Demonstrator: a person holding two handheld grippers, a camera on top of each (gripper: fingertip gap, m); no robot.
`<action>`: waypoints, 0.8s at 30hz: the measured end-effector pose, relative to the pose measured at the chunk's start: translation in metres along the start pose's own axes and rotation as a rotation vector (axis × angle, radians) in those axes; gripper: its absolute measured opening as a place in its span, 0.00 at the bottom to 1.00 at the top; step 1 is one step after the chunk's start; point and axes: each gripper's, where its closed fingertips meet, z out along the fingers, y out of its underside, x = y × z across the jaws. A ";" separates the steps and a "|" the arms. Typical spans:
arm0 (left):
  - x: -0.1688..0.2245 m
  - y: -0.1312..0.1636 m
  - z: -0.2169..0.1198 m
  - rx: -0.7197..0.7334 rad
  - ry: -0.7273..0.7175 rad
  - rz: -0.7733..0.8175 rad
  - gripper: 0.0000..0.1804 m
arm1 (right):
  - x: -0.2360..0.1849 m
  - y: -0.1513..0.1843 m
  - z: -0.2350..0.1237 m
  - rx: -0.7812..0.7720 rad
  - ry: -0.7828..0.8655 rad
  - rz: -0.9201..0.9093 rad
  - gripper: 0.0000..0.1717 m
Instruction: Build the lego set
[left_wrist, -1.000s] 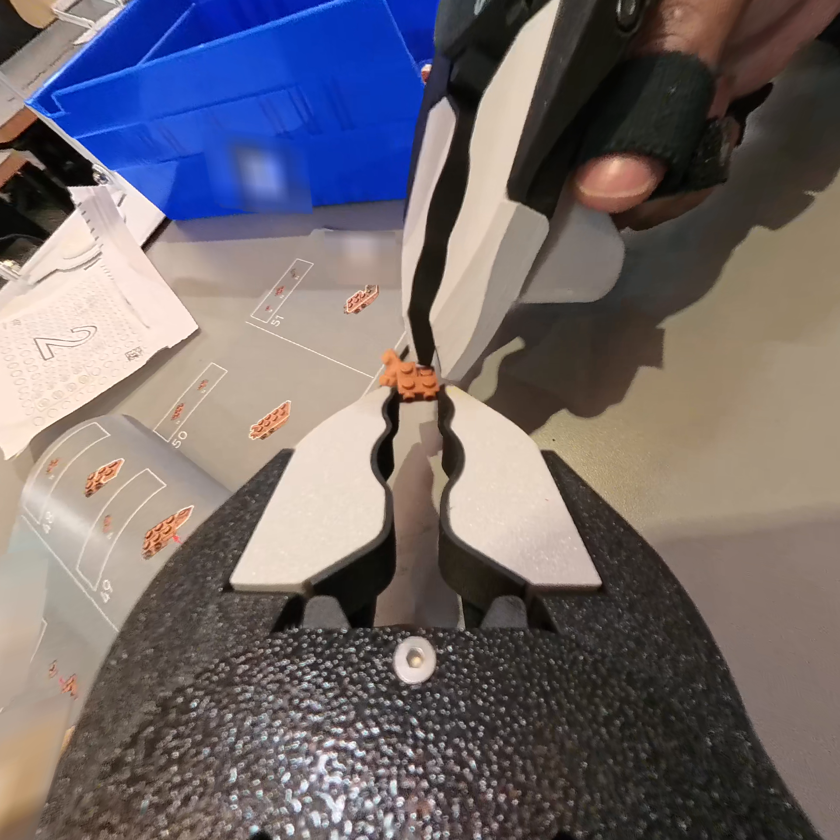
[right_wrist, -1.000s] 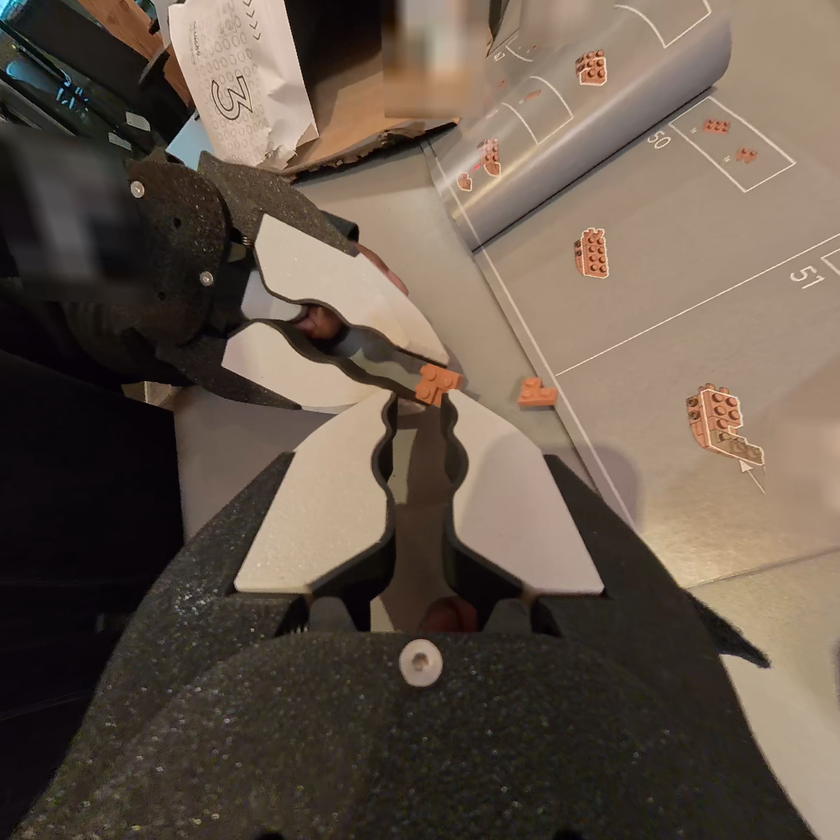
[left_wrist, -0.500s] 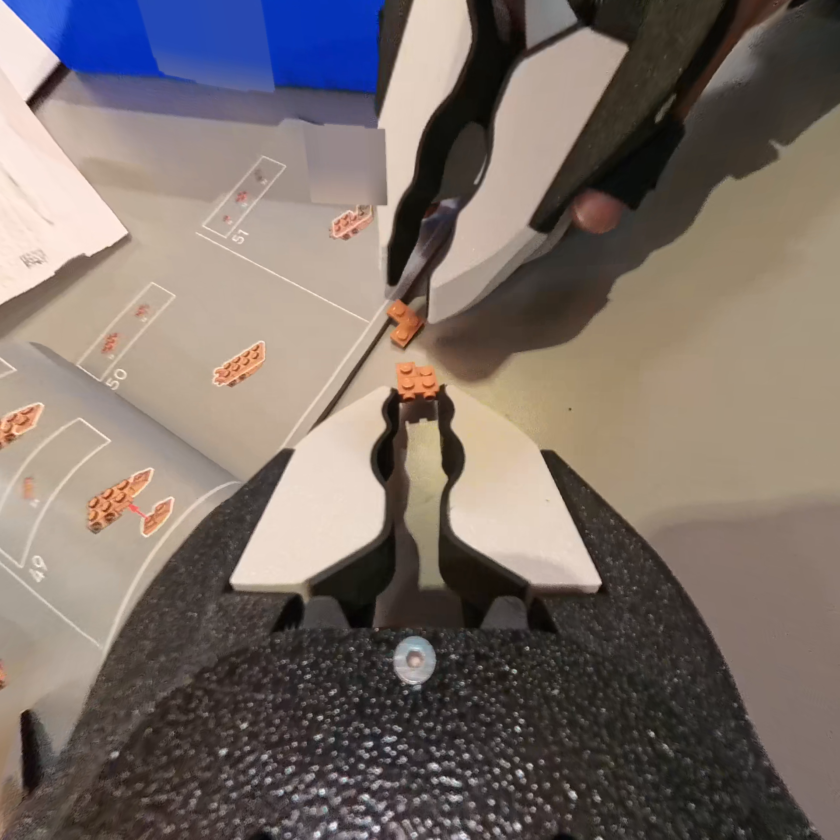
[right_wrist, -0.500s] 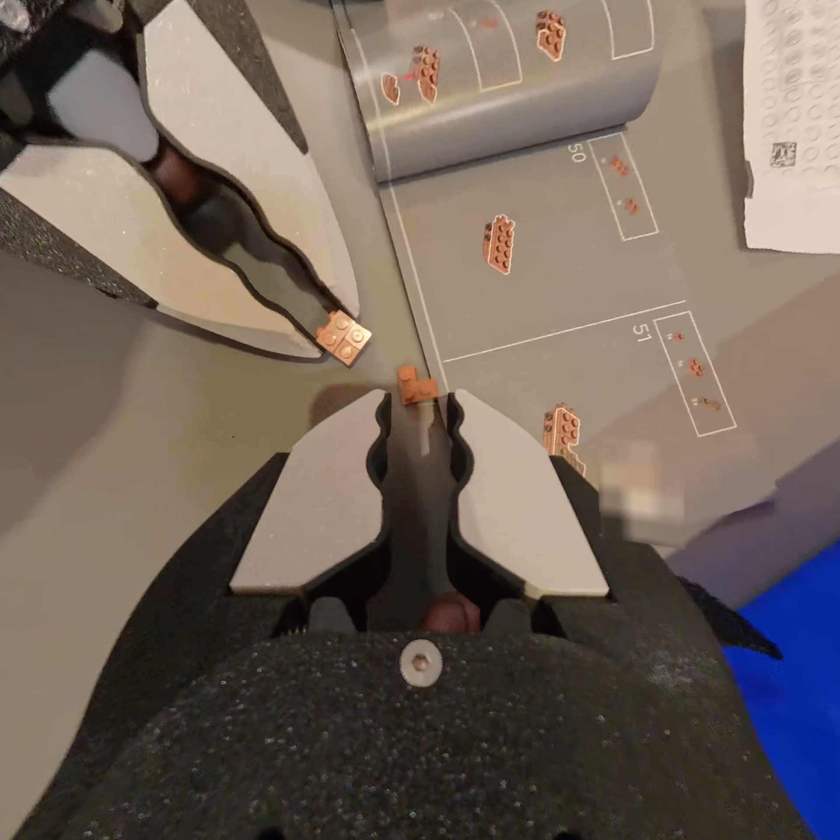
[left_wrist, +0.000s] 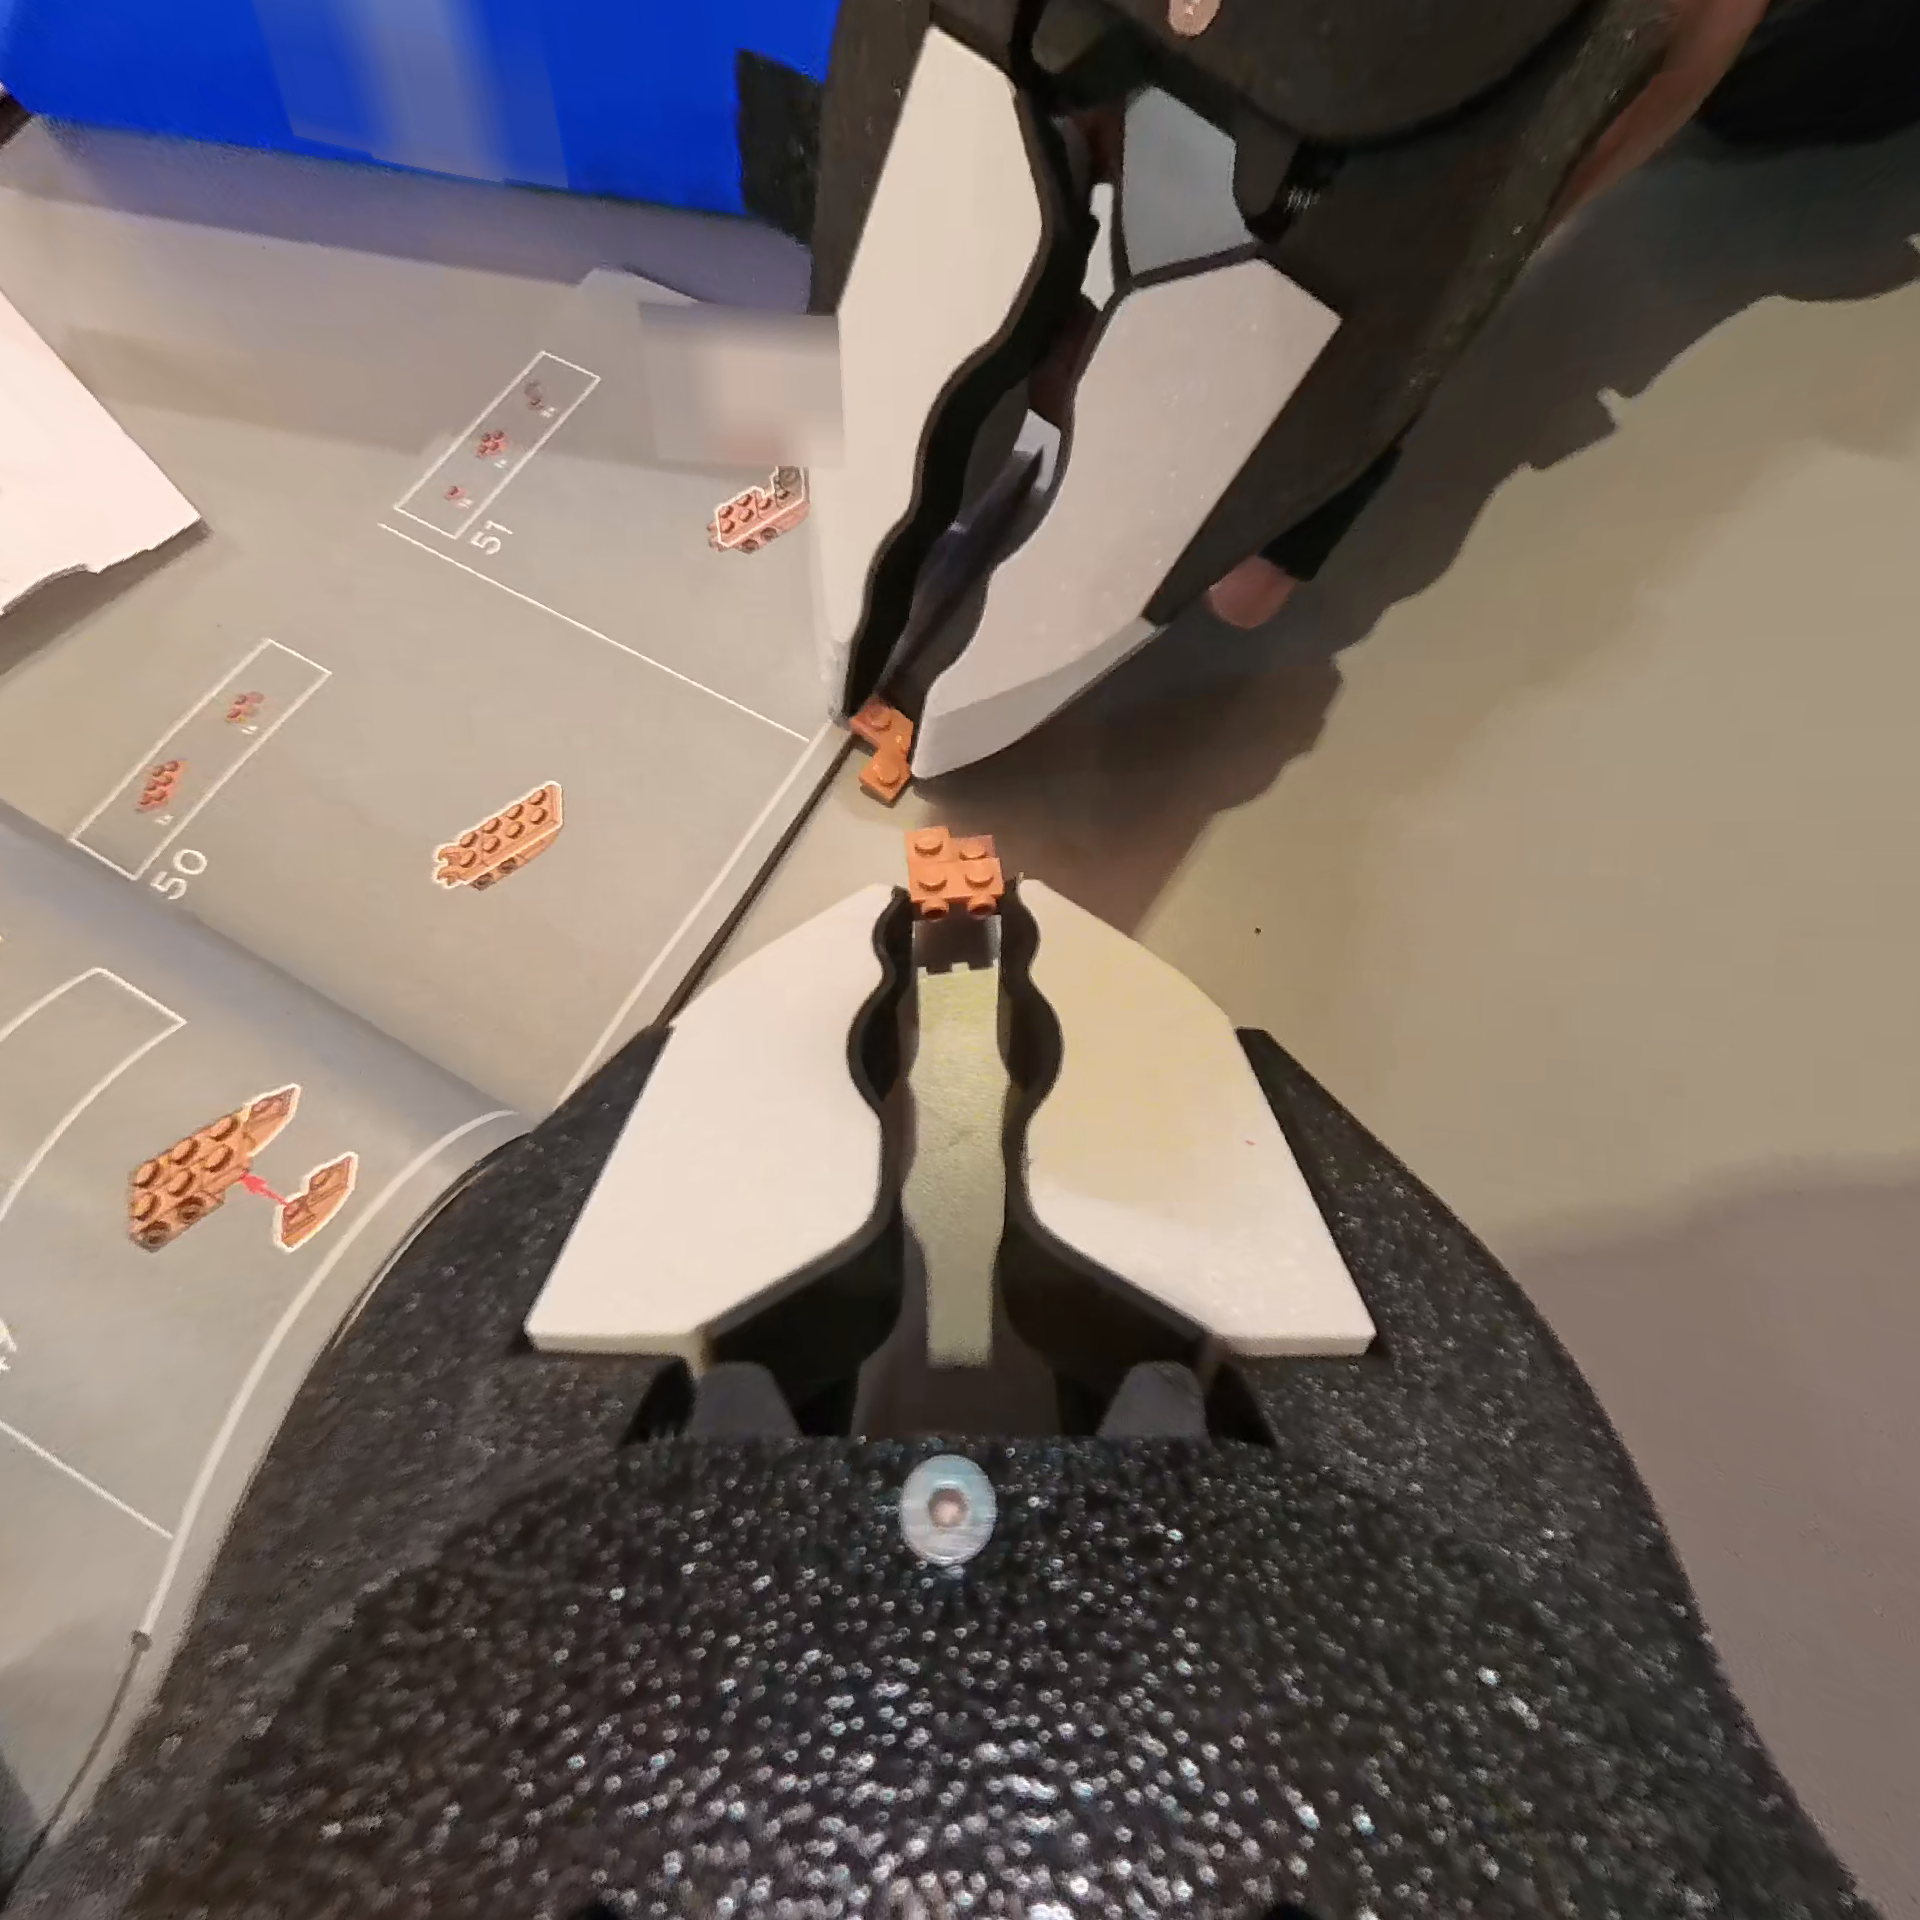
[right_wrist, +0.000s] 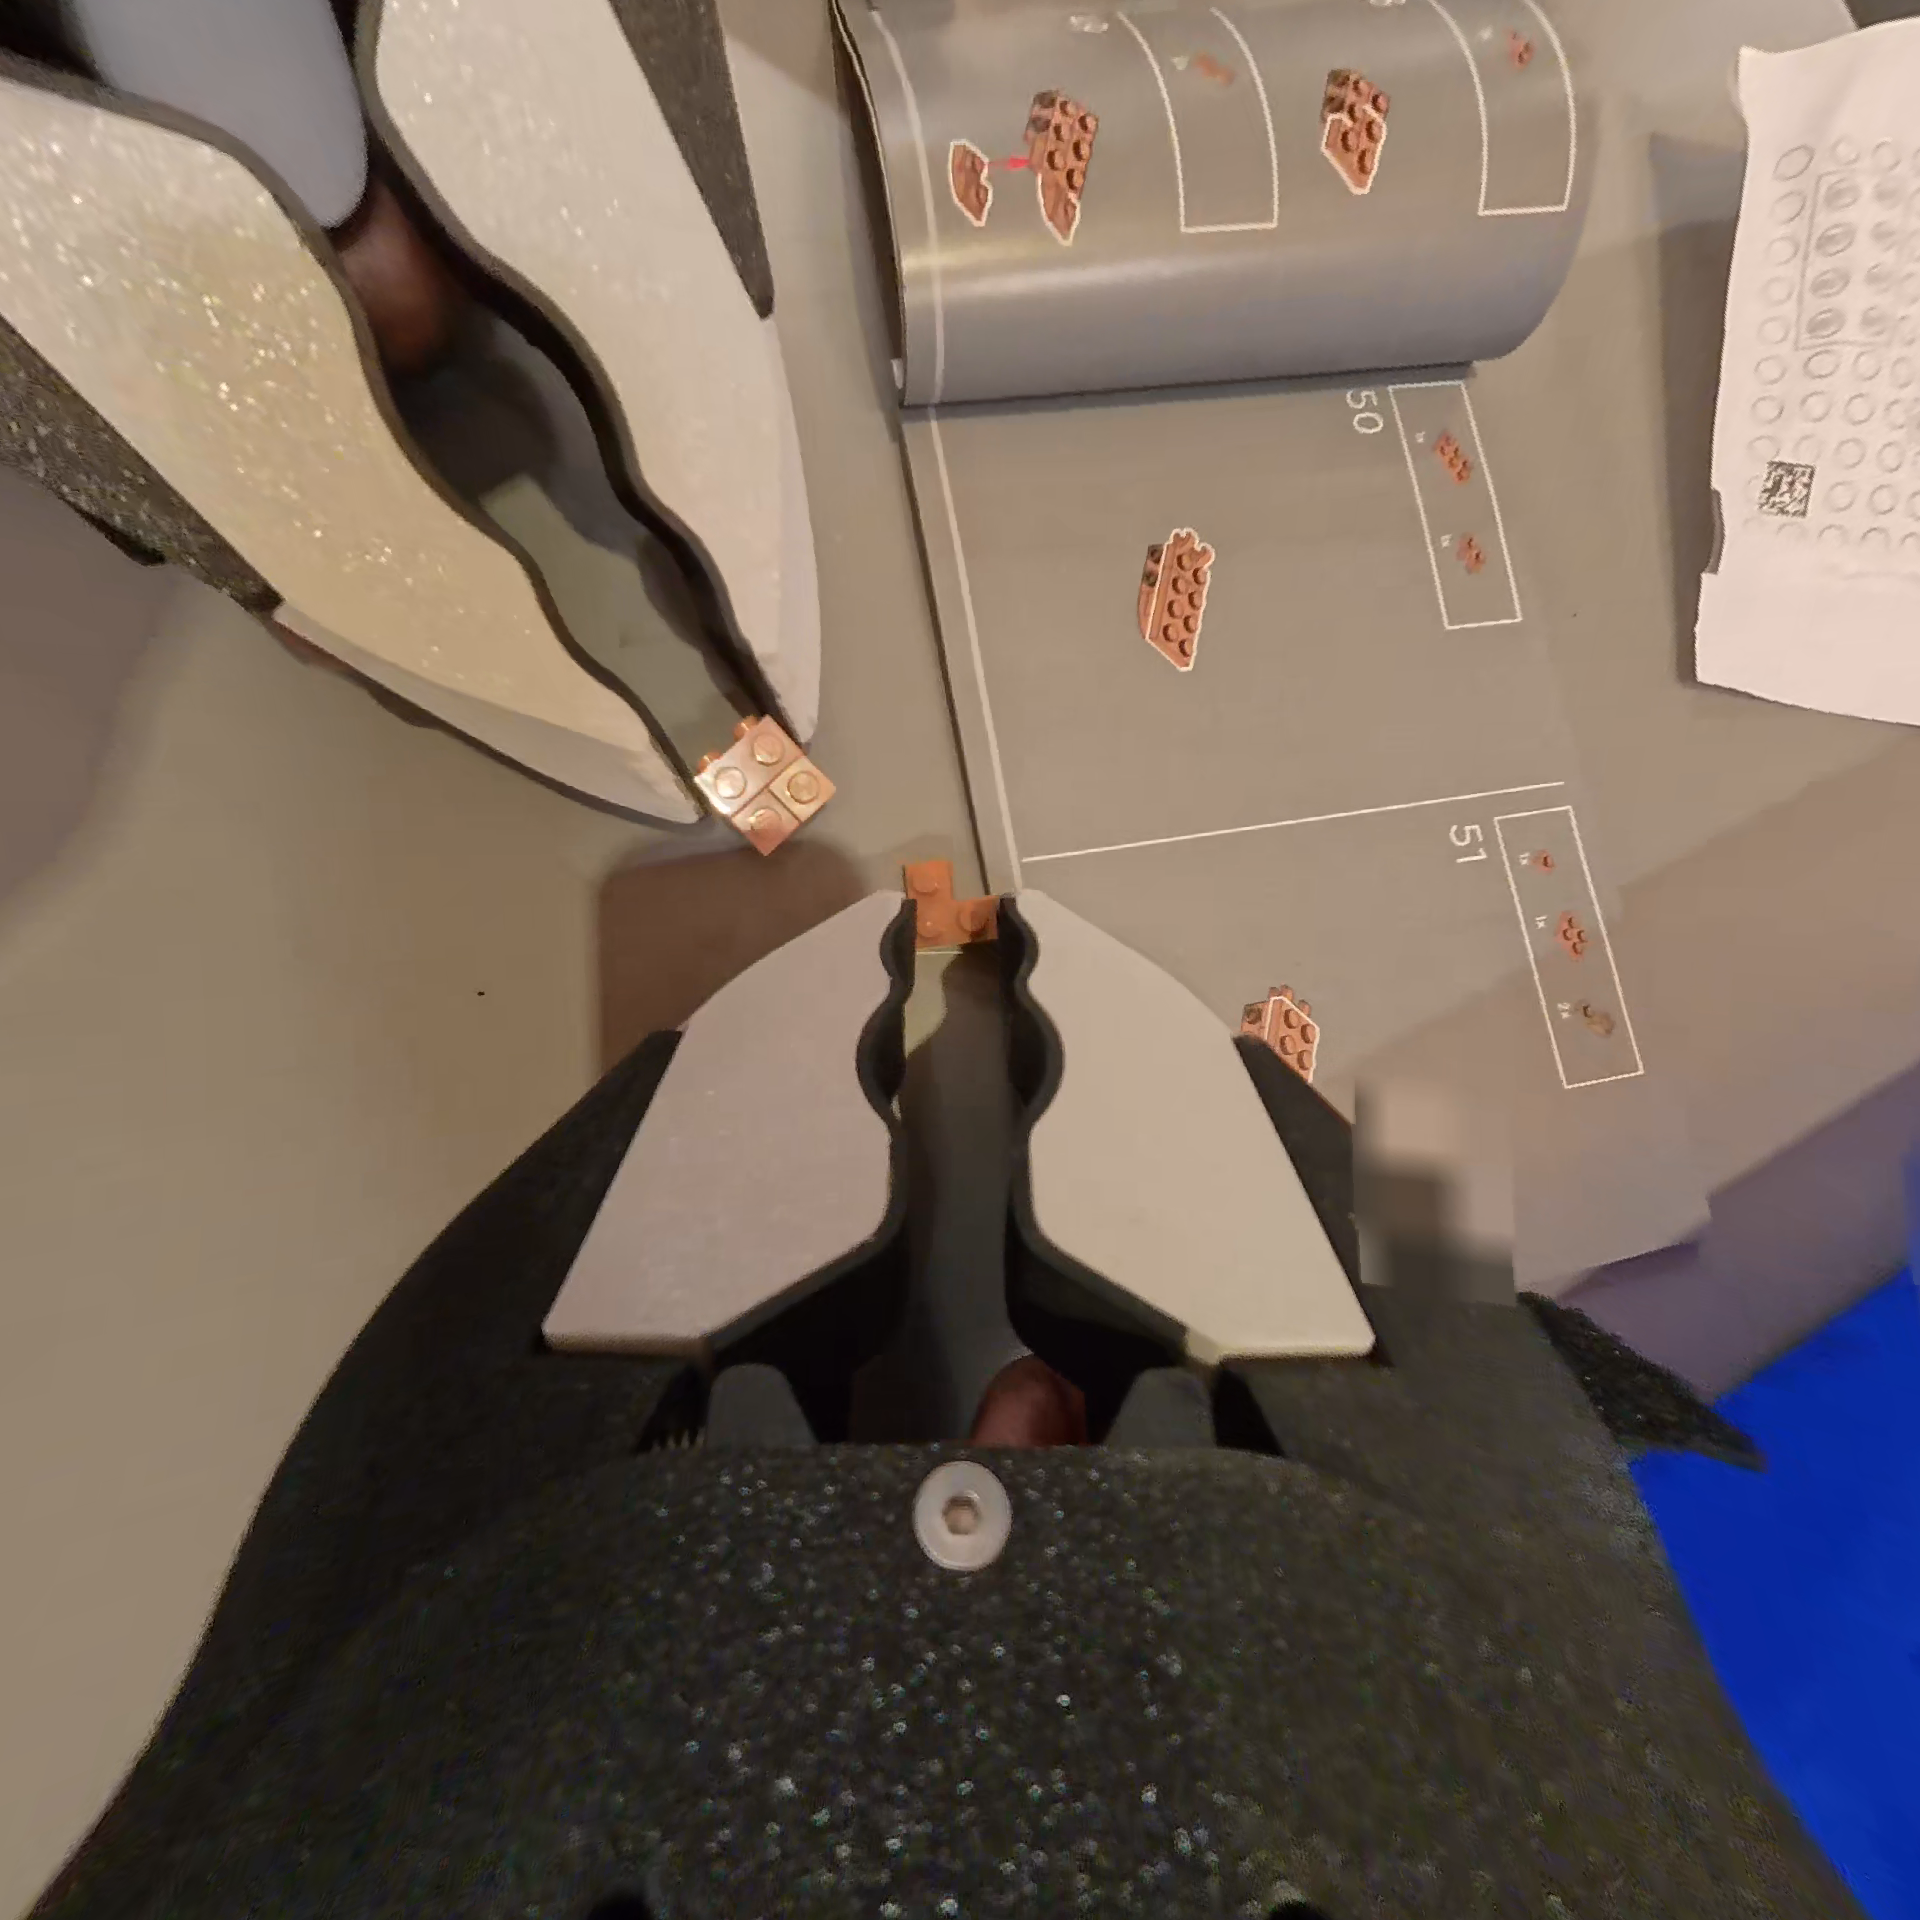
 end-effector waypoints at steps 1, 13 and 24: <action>0.000 0.000 0.000 0.002 0.008 0.000 0.09 | -0.001 0.000 0.000 0.001 -0.006 -0.009 0.09; 0.012 -0.021 -0.020 0.184 0.163 0.014 0.09 | -0.033 -0.038 -0.046 0.185 -0.300 0.064 0.09; 0.029 -0.034 -0.027 0.287 0.224 0.114 0.09 | -0.047 -0.034 -0.055 0.119 -0.337 0.017 0.09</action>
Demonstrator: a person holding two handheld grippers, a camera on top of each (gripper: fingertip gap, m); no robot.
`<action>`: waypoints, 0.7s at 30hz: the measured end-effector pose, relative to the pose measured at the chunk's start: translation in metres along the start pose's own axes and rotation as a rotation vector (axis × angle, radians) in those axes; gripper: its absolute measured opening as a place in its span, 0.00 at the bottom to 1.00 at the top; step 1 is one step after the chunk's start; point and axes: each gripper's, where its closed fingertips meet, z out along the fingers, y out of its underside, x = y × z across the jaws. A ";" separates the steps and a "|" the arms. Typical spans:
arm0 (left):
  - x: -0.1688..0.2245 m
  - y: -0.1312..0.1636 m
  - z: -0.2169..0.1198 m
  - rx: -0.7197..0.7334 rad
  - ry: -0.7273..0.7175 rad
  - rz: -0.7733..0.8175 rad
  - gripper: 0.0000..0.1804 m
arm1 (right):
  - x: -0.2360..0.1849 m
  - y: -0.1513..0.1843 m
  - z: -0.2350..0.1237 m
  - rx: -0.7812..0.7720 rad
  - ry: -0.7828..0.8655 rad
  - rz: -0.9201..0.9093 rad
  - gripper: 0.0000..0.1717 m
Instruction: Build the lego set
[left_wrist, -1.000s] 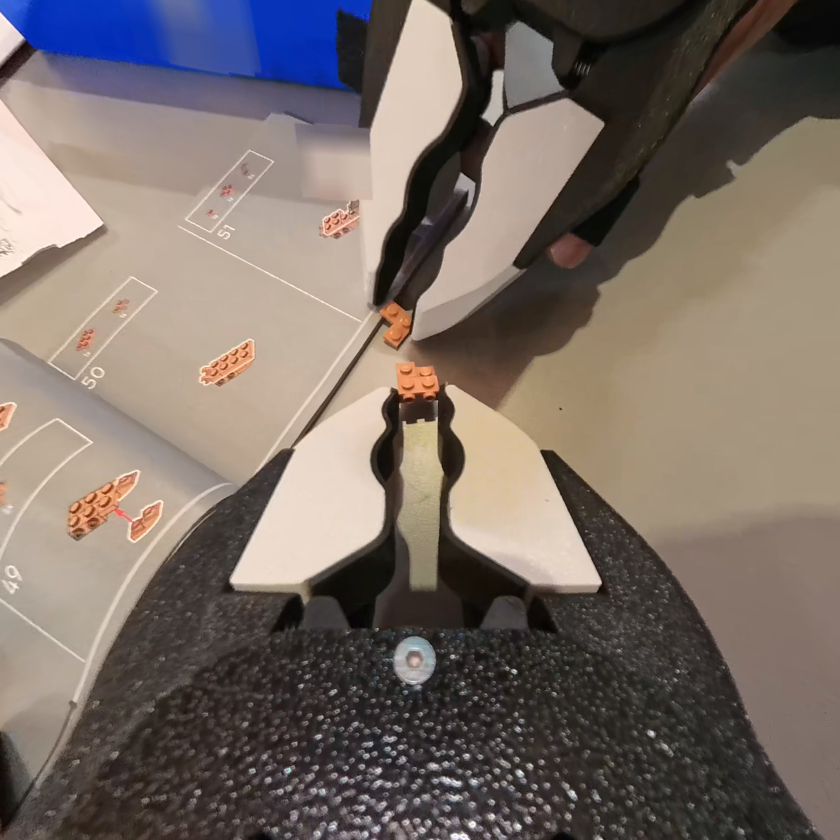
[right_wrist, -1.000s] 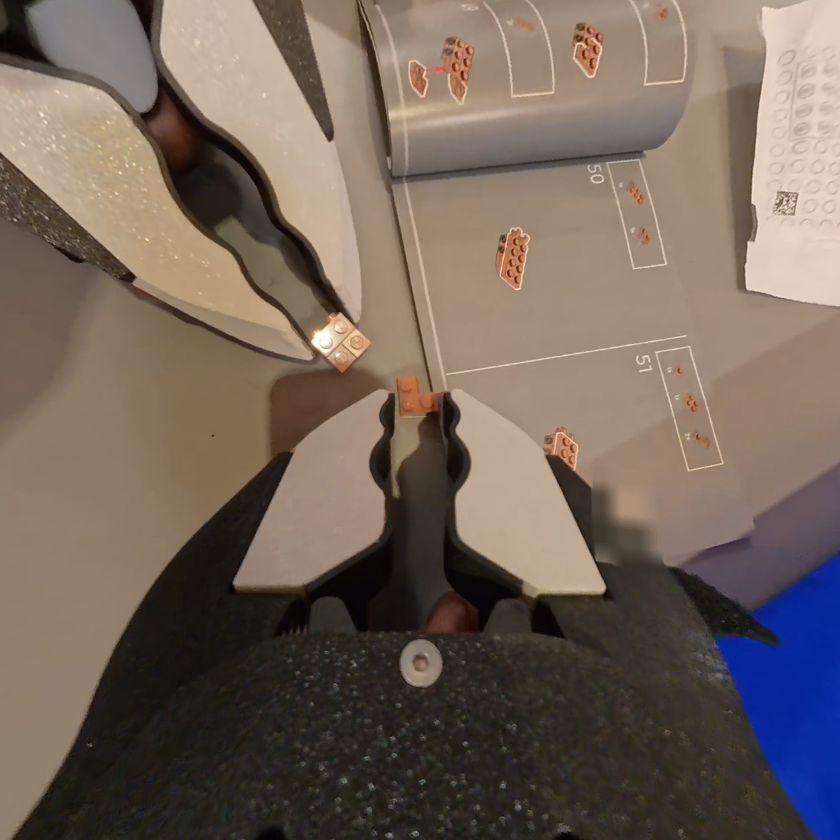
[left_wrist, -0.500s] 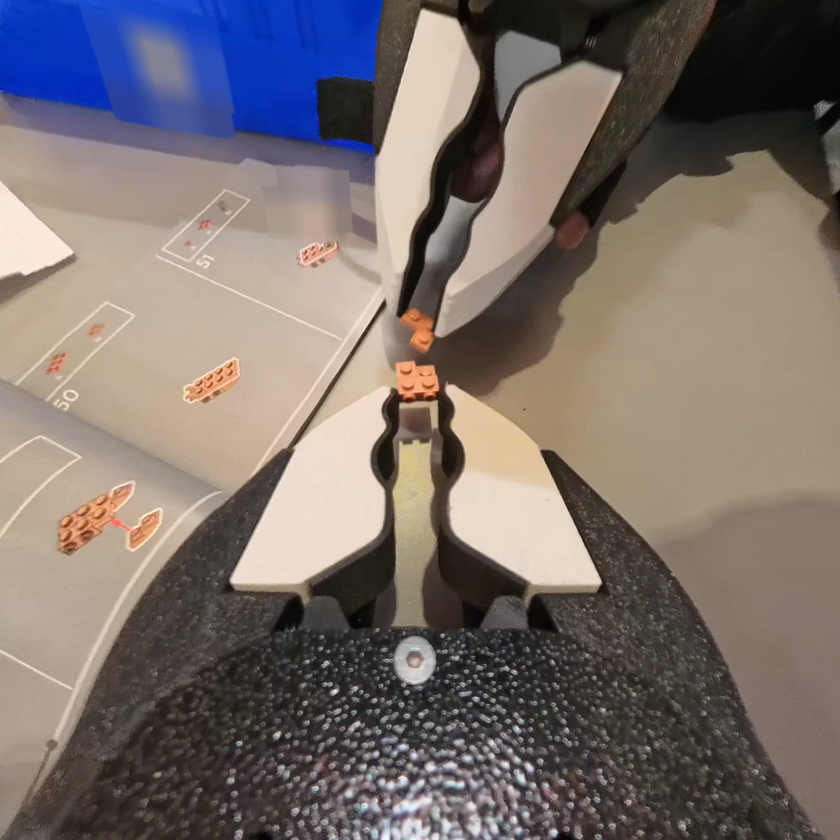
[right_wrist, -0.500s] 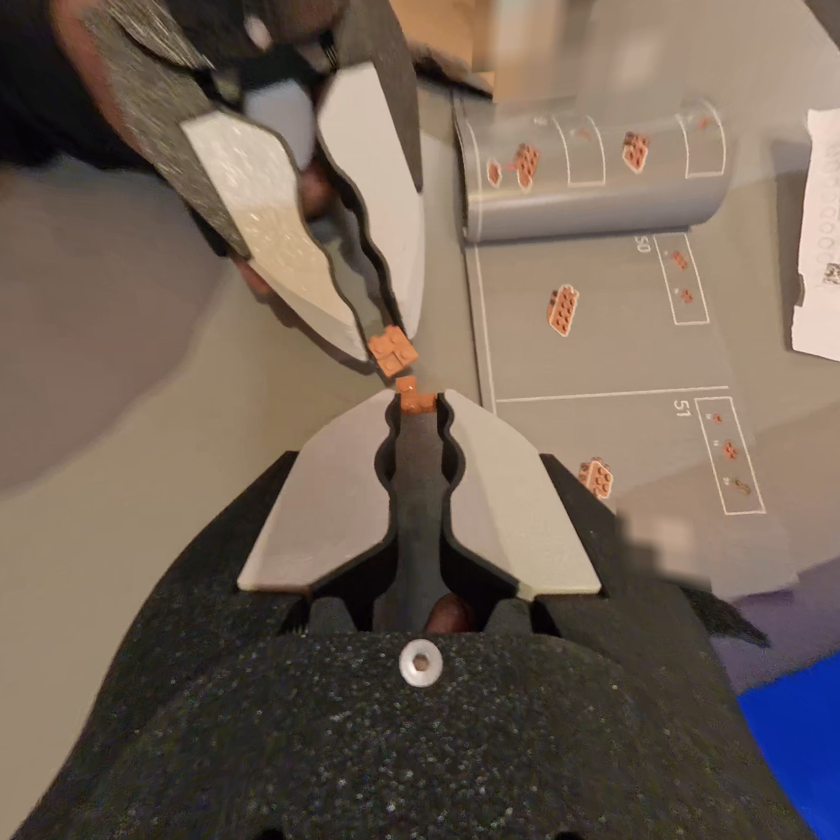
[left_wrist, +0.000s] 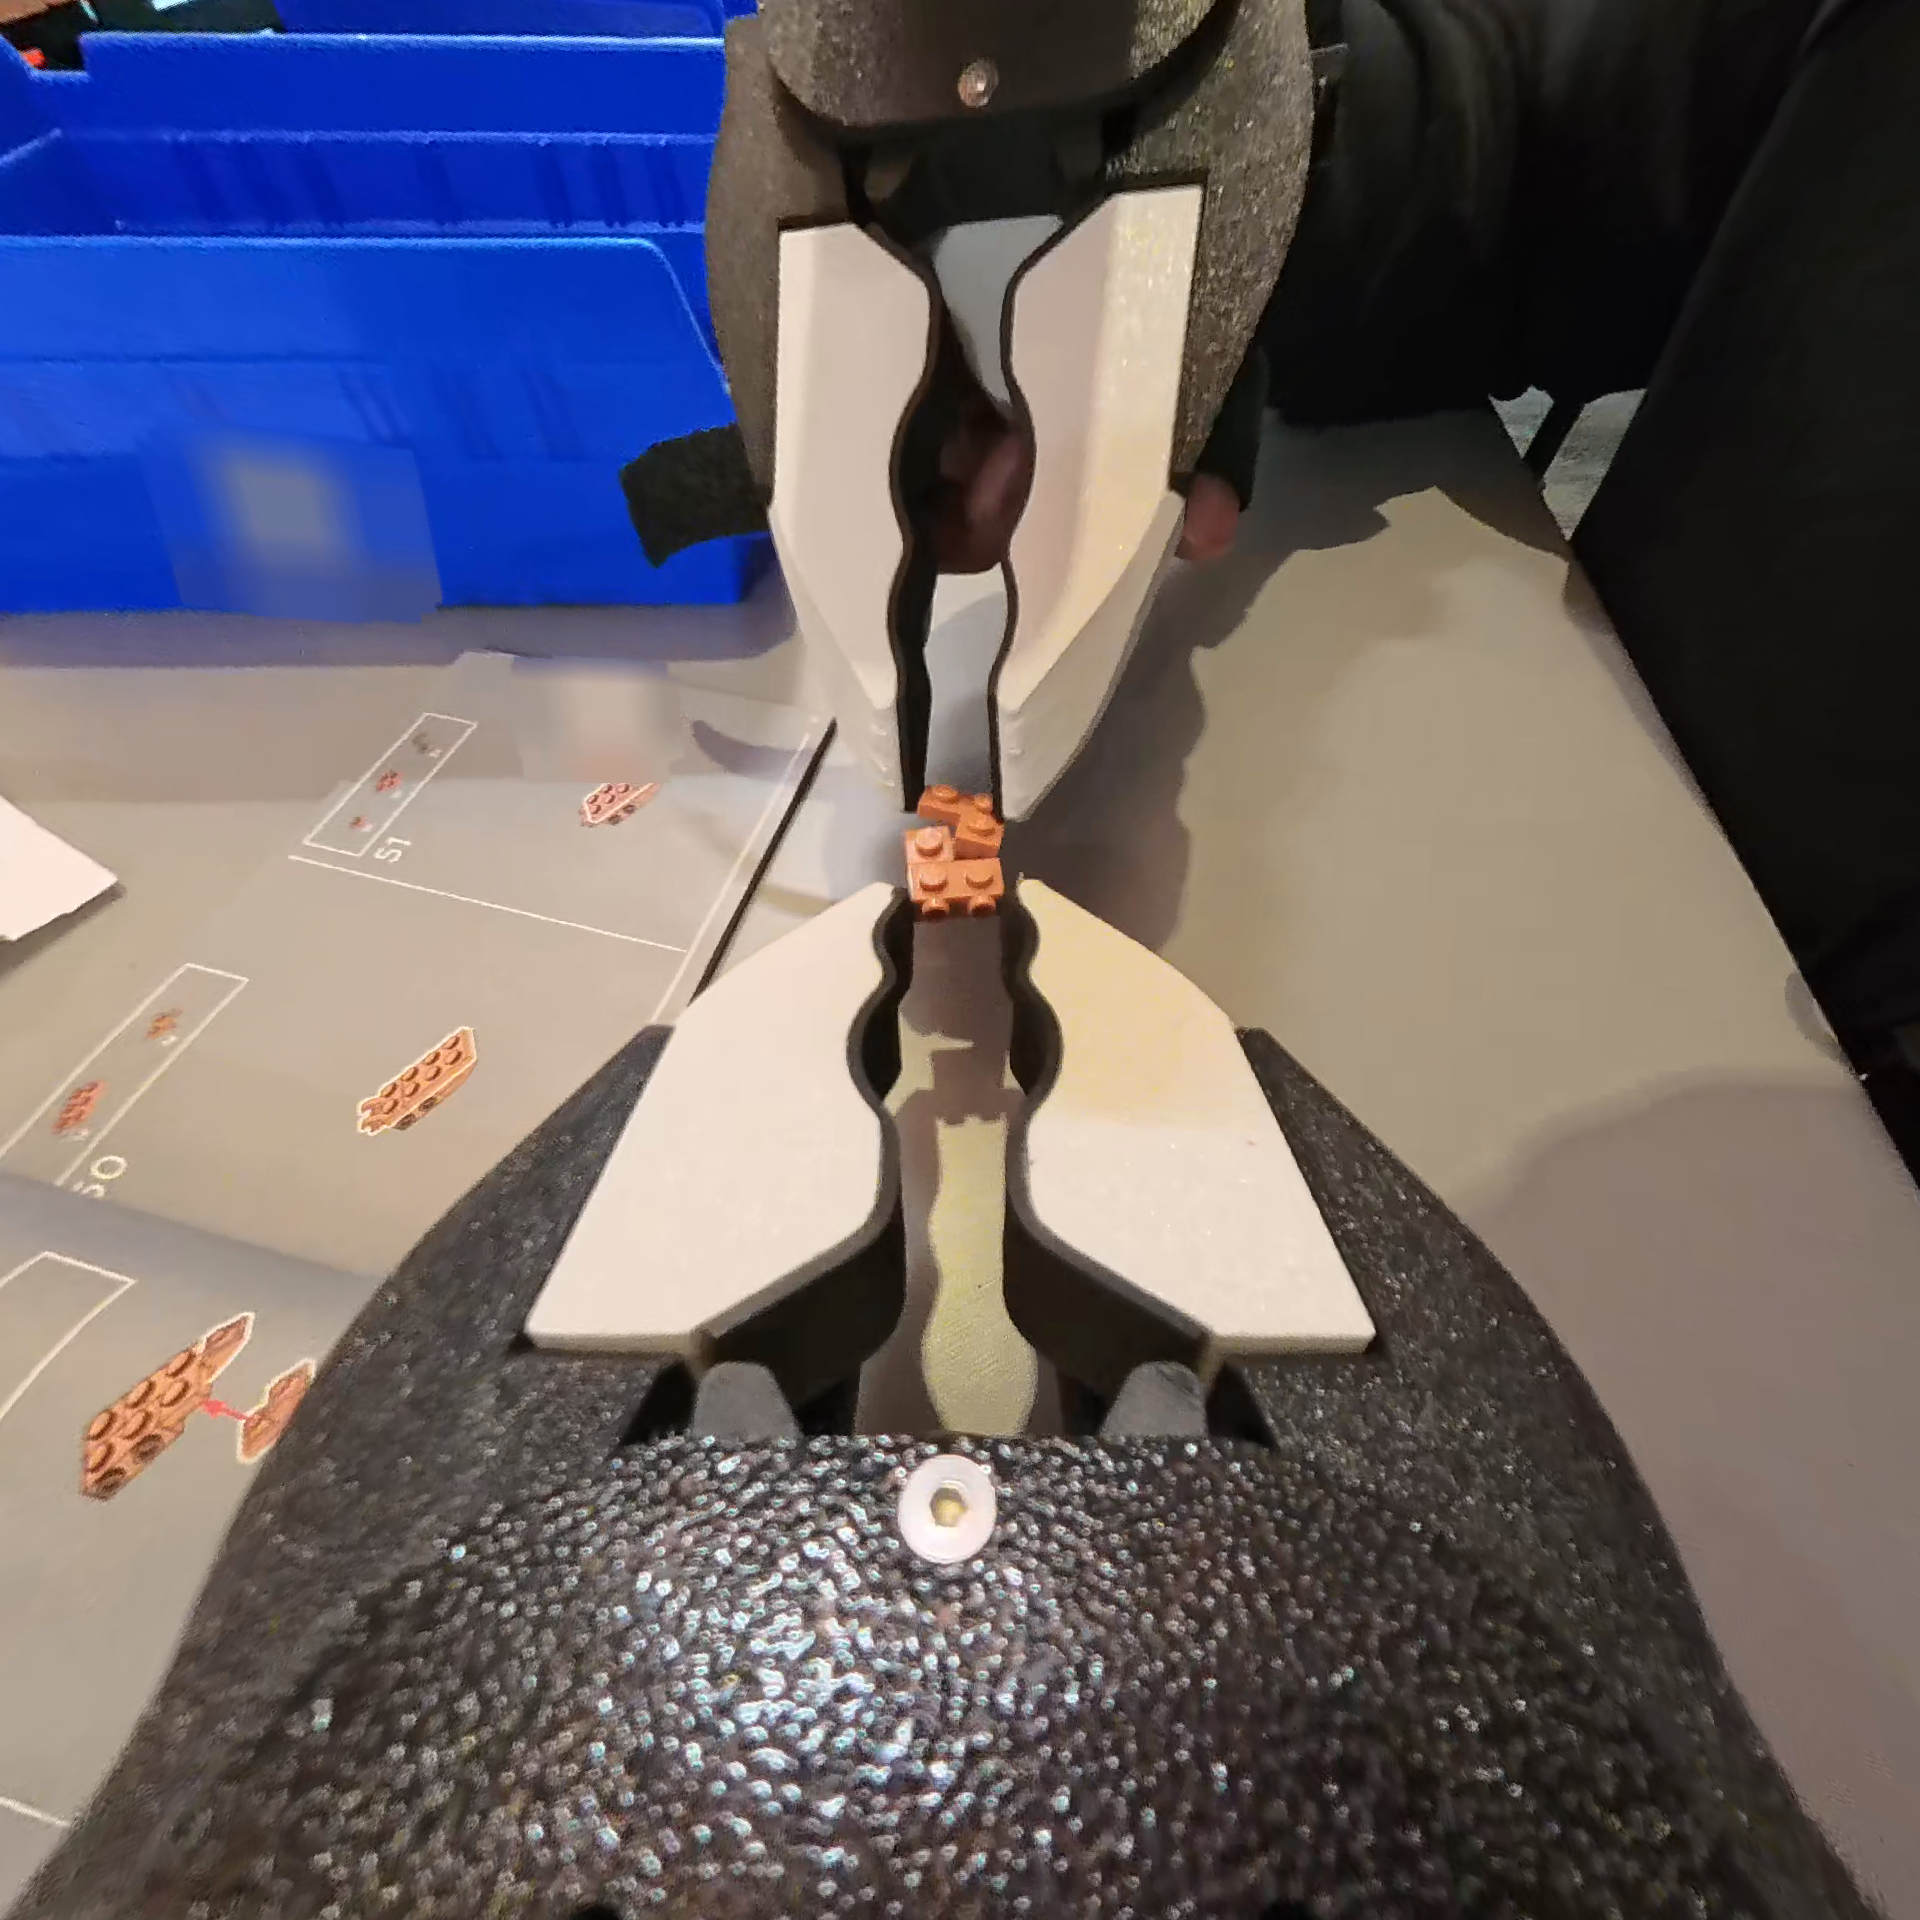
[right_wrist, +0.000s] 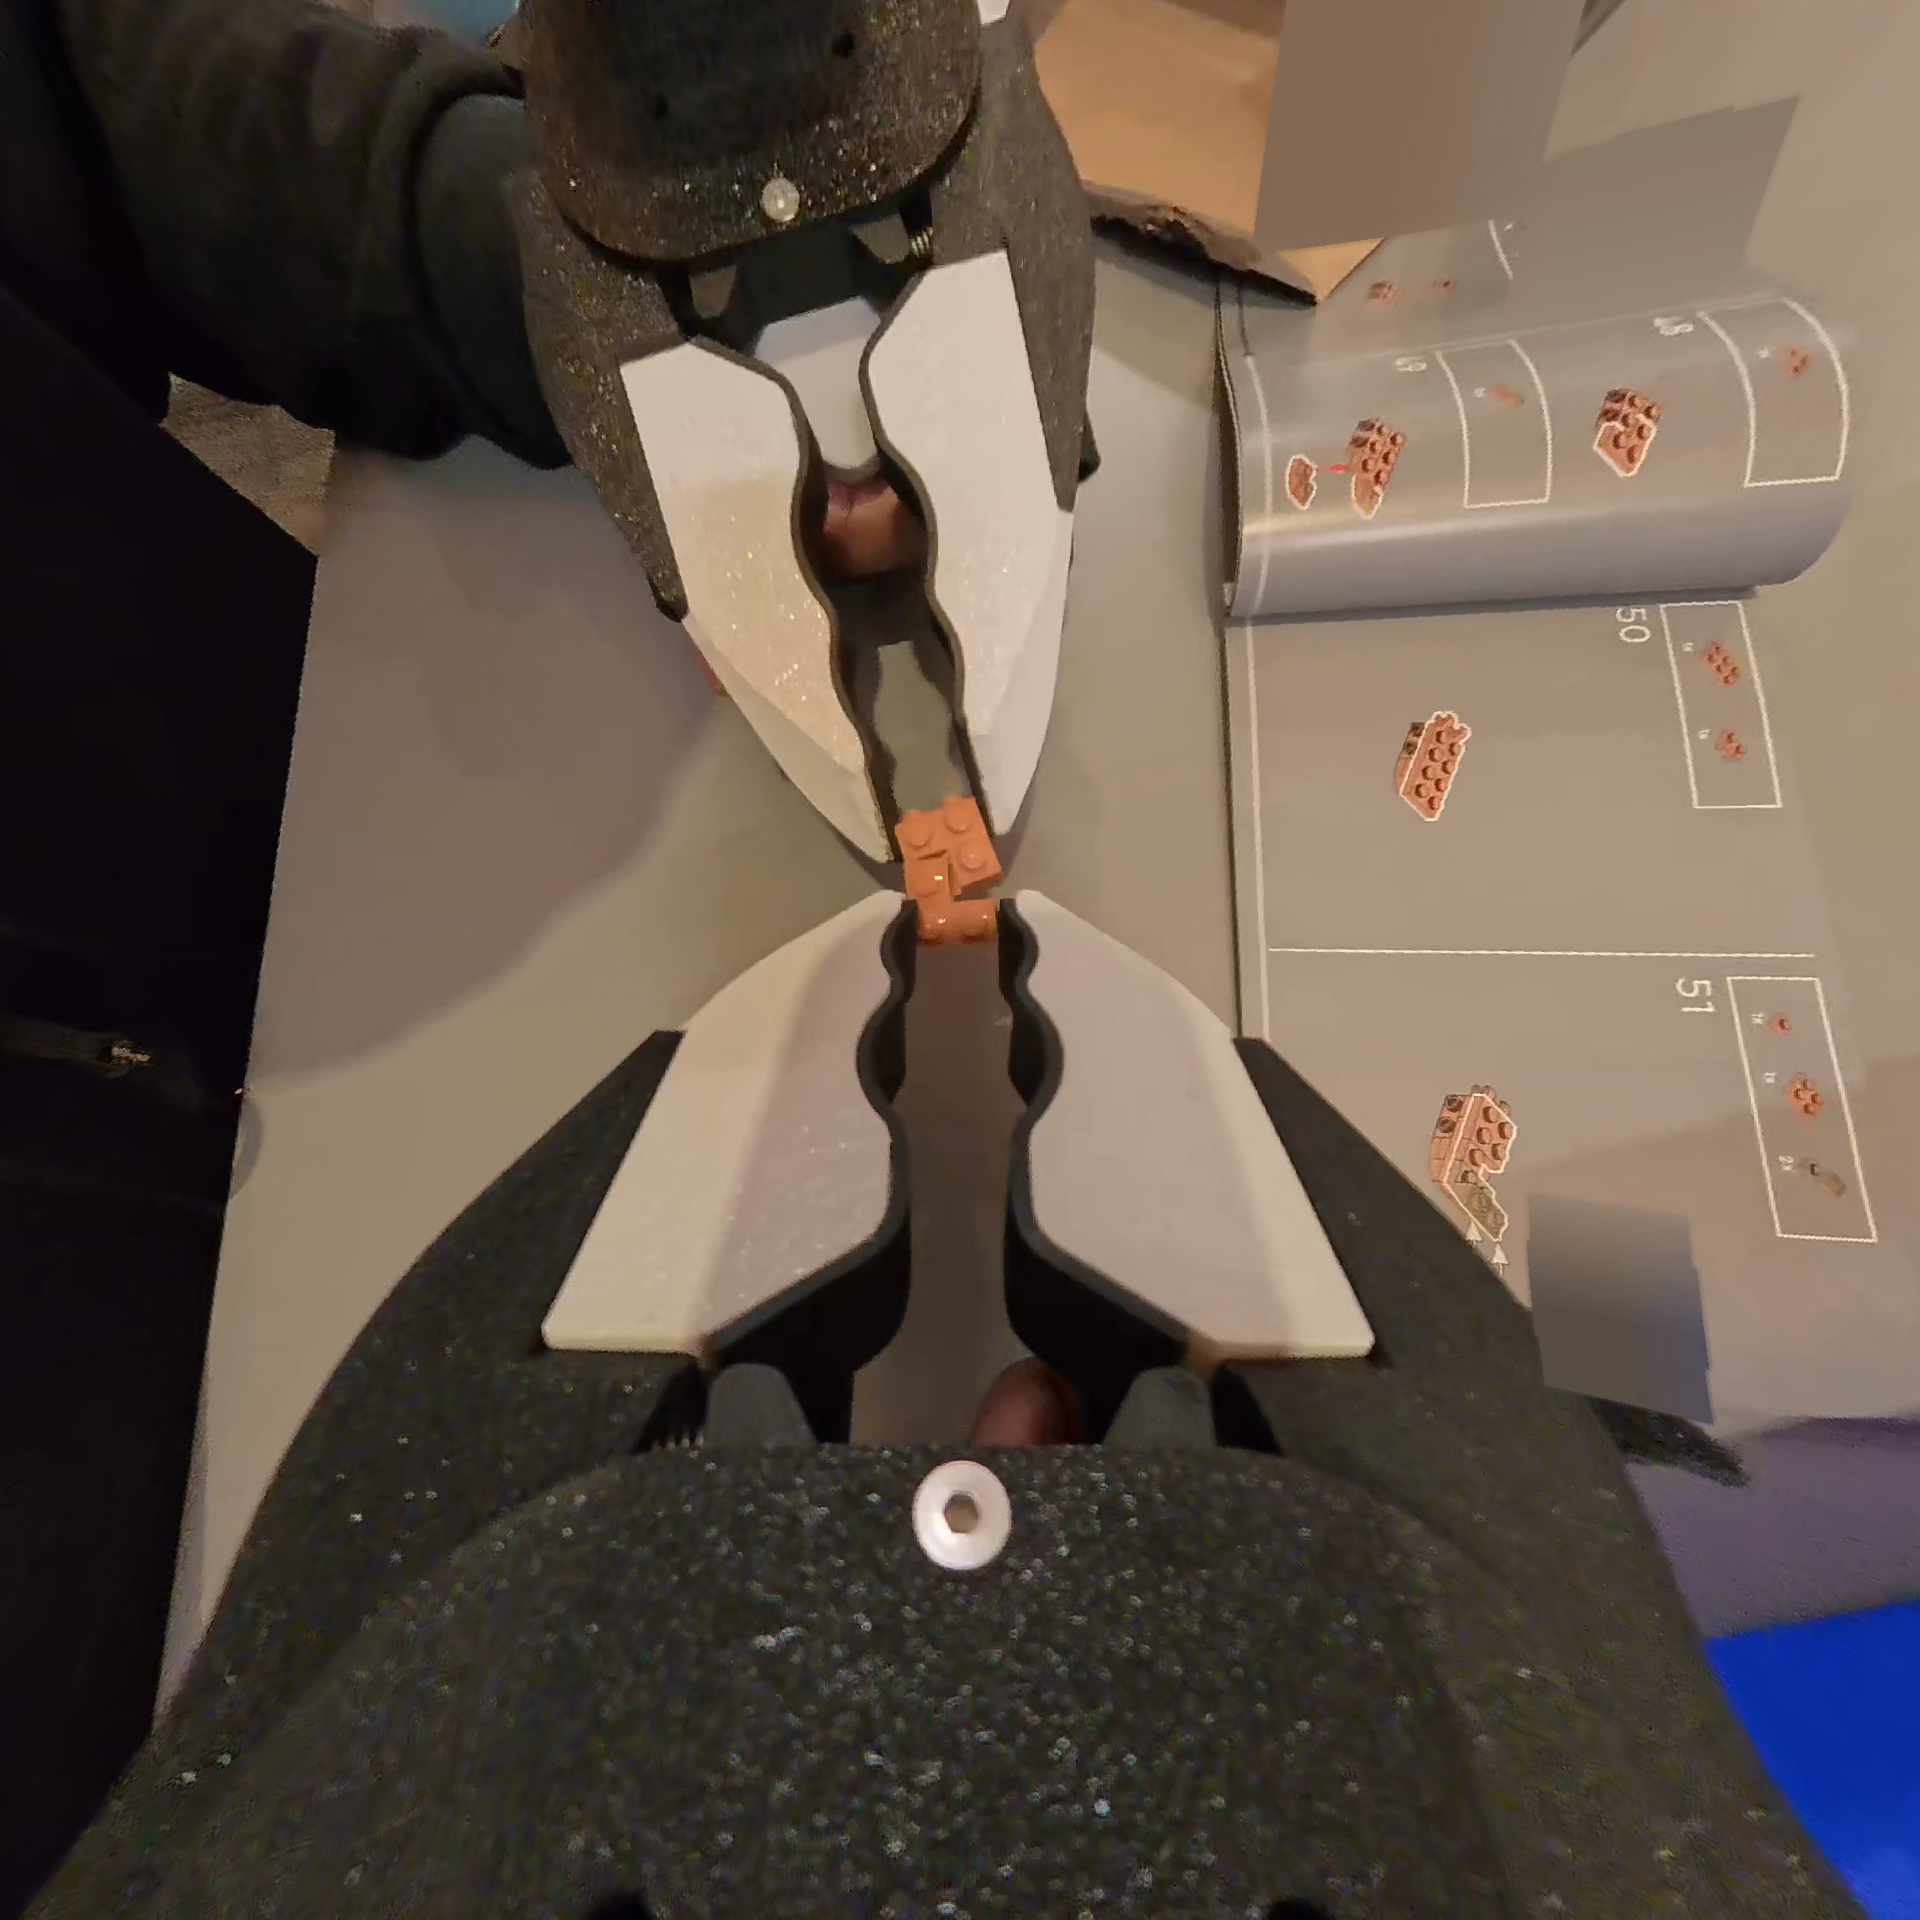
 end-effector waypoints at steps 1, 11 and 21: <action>0.001 0.000 0.000 0.000 0.002 0.005 0.09 | -0.001 0.000 0.000 -0.003 -0.002 -0.001 0.09; 0.004 0.001 0.001 -0.006 0.016 0.029 0.09 | -0.005 0.003 0.002 -0.018 -0.015 -0.007 0.09; 0.018 0.010 0.005 -0.071 0.077 0.104 0.09 | -0.017 0.014 0.008 -0.081 -0.063 -0.040 0.09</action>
